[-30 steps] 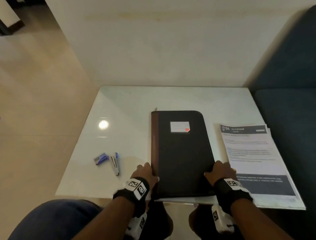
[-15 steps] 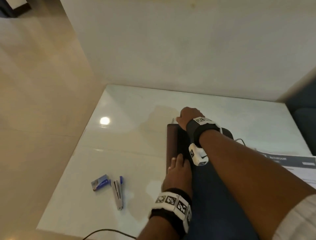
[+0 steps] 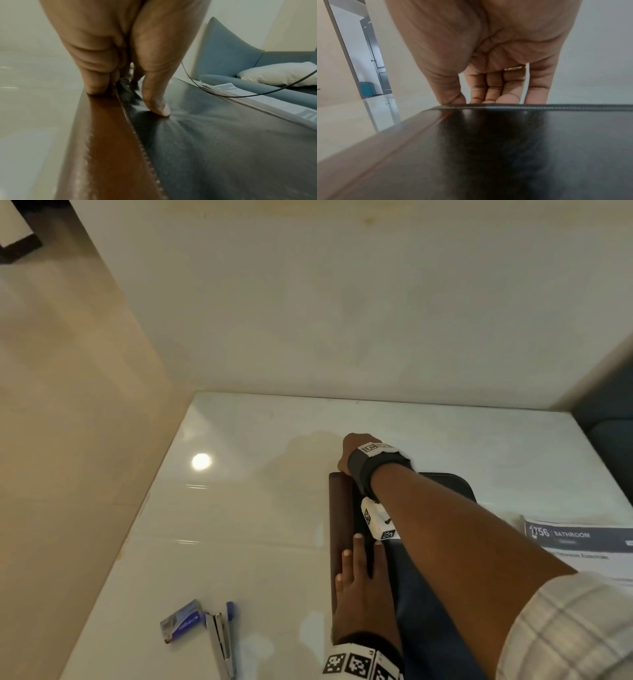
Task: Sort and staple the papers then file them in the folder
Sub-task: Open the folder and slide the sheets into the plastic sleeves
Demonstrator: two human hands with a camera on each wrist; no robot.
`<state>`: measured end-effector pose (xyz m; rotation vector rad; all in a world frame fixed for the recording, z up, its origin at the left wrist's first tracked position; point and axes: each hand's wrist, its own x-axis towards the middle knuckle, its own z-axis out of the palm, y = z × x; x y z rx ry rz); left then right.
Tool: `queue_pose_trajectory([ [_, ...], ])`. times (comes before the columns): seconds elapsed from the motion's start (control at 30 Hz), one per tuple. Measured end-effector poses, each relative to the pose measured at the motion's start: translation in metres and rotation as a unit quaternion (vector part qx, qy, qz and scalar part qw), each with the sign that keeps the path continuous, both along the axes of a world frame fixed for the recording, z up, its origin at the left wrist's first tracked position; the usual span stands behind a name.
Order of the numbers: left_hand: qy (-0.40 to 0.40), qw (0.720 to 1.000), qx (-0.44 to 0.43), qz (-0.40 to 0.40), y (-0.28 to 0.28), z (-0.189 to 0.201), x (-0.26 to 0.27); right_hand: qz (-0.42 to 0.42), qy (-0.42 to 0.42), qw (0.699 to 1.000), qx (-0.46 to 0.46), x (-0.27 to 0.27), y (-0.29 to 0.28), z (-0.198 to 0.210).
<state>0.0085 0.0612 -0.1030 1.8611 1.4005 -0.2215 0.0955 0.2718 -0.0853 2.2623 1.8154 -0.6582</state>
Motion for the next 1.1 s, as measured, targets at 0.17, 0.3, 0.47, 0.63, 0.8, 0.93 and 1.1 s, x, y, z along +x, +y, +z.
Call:
queue_pose_trajectory([
  [0.17, 0.048, 0.998, -0.028, -0.028, 0.003, 0.004, 0.003, -0.041, -0.011, 0.999, -0.012, 0.035, -0.010, 0.012],
  [0.3, 0.061, 0.997, -0.039, -0.039, 0.003, 0.004, 0.005, -0.123, -0.050, 0.991, 0.010, 0.100, -0.028, 0.011],
  [0.47, 0.083, 0.996, -0.014, -0.040, 0.002, 0.002, 0.011, -0.236, -0.025, 0.971, -0.023, 0.175, -0.071, 0.024],
  [0.63, 0.114, 0.992, -0.007, -0.052, 0.001, 0.005, 0.008, -0.289, 0.137, 0.946, -0.048, 0.200, -0.107, 0.006],
  [0.8, 0.146, 0.987, 0.000, -0.068, 0.004, 0.008, 0.014, -0.303, 0.146, 0.941, -0.031, 0.187, -0.145, 0.010],
  [0.93, 0.153, 0.985, -0.003, -0.082, 0.008, 0.005, 0.011, -0.408, 0.254, 0.876, 0.041, 0.189, -0.163, 0.013],
  [1.1, 0.163, 0.983, 0.004, -0.089, 0.009, 0.003, 0.009, -0.348, 0.124, 0.929, -0.035, 0.174, -0.205, -0.010],
])
